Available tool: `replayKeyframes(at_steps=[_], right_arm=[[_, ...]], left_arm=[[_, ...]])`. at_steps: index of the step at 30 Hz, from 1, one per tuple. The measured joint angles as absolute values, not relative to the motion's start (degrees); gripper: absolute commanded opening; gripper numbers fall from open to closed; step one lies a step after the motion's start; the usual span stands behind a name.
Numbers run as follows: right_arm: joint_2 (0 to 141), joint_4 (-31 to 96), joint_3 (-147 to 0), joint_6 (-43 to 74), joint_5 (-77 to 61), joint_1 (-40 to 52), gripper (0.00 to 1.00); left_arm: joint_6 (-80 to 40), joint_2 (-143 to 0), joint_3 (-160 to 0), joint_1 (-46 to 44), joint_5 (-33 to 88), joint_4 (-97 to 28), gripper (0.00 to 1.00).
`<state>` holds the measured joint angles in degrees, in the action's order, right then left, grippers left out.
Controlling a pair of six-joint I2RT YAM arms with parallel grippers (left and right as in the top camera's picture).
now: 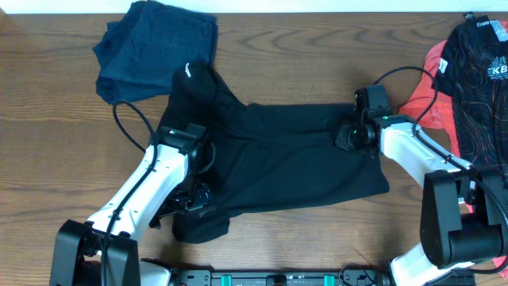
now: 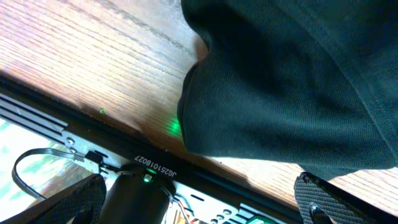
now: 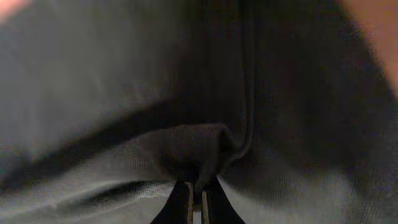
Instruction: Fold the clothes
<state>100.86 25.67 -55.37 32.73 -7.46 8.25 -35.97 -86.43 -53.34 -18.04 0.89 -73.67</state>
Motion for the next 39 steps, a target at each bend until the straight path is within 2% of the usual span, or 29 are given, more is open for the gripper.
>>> replayKeyframes(at_steps=[16, 33, 34, 35, 37, 38, 39], right_arm=[[100.86, -0.30, -55.31, 37.08, -6.44, -2.28, 0.01], [100.86, 2.76, -58.13, 35.20, 3.31, -8.97, 0.01], [100.86, 3.25, -58.39, 34.98, 3.73, -9.43, 0.04], [100.86, 3.57, -58.57, 34.83, 4.05, -9.87, 0.12], [100.86, 4.75, -59.27, 34.15, 4.86, -10.48, 0.37], [100.86, 5.67, -59.92, 33.80, 5.19, -10.72, 0.52], [100.86, 6.31, -60.49, 33.47, 5.37, -10.87, 0.72]], left_arm=[[-35.99, -86.43, -53.34, -18.04, 0.86, -67.90, 0.98], [-31.18, -86.43, -55.55, -18.04, 1.28, -50.63, 0.98], [-30.79, -86.43, -55.90, -18.04, 1.34, -49.74, 0.98], [-30.13, -86.43, -56.14, -18.04, 1.52, -48.71, 0.98], [-29.50, -86.43, -56.29, -18.06, 2.11, -47.29, 0.98], [-29.26, -86.43, -56.29, -18.04, 2.57, -47.00, 0.98], [-28.95, -86.43, -56.29, -18.06, 2.85, -46.87, 0.98]])
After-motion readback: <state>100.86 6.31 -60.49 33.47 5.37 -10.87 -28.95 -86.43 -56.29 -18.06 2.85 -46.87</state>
